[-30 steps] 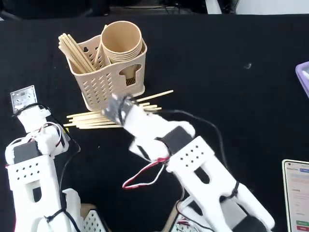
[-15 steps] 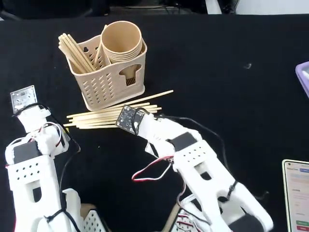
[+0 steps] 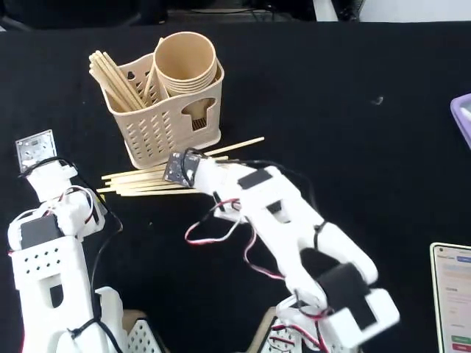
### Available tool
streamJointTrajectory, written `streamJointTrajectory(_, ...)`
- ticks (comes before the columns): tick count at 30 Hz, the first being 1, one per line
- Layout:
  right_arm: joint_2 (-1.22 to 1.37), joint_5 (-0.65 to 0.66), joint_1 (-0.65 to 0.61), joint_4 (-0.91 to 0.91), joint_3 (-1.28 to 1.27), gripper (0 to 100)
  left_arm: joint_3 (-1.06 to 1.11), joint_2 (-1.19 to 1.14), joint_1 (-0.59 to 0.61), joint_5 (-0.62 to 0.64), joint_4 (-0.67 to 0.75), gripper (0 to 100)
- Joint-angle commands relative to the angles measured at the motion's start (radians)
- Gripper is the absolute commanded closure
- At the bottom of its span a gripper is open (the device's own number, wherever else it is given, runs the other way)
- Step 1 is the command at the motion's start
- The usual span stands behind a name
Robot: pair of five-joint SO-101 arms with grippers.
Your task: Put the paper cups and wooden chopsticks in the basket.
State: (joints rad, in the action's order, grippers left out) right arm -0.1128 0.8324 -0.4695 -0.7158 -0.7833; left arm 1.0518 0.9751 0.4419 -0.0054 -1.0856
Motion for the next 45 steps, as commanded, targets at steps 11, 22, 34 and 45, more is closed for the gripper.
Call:
streamJointTrajectory(11, 0.186, 0.081, 0.015, 0.012, 0.143, 79.3, -0.004, 0.017, 0.008, -0.009, 0.009, 79)
streamJointTrajectory(22, 0.058, 0.078, 0.017, -0.173, 0.14, 98.8, -0.004, 0.017, 0.008, -0.009, 0.015, 79)
streamJointTrajectory(34, -0.064, 0.078, 0.018, -0.178, -0.031, 98.8, -0.004, 0.017, 0.008, -0.009, 0.014, 79)
streamJointTrajectory(45, -0.065, 0.012, 0.015, -0.206, -0.064, 84.9, -0.015, 0.017, -0.044, -0.137, -0.061, 79)
